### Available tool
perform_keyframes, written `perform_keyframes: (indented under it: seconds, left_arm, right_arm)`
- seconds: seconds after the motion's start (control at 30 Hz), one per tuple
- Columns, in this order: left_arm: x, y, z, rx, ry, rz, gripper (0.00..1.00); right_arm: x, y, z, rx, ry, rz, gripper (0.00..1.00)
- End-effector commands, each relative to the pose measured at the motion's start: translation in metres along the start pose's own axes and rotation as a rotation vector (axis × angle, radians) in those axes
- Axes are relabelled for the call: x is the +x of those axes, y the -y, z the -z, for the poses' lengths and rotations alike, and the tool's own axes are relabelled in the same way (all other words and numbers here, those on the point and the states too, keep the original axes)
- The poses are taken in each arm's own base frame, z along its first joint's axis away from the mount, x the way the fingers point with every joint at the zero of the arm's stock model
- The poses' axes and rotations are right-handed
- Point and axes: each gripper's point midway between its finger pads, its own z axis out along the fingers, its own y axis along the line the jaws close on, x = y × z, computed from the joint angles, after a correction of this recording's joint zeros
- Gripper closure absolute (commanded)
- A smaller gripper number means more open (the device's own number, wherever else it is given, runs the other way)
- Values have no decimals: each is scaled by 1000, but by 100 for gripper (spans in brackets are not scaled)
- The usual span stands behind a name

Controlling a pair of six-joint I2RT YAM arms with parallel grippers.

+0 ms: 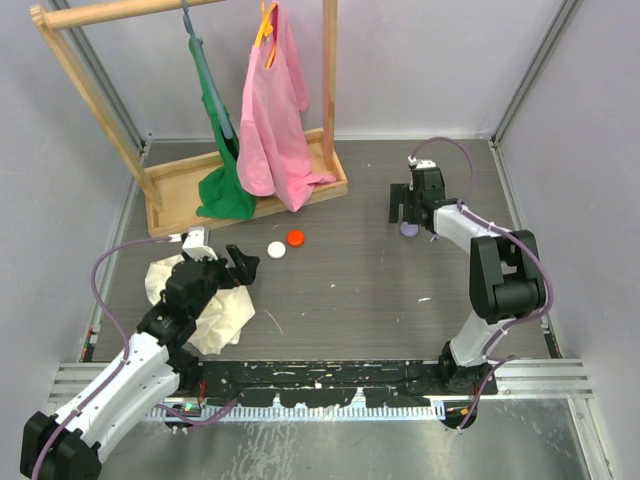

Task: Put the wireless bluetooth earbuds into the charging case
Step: Pick up the charging case at the center of the board.

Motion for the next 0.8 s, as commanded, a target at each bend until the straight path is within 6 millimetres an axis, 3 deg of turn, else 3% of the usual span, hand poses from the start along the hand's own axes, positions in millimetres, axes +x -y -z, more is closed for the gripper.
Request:
perform_keyframes:
  seconds: [0.0,0.37,0.77]
  left_arm:
    - [-15,7,-1,21,44,-10,2]
    - [-10,17,-2,83,32,-25,2]
    - [-10,21,-1,109,32,-29,1]
  right_arm:
    - [-13,-3,-9,-15,-7,57,9]
    - [20,-3,-32,-15,-141,78,14]
    - [39,-9,-27,-57,-190,65,34]
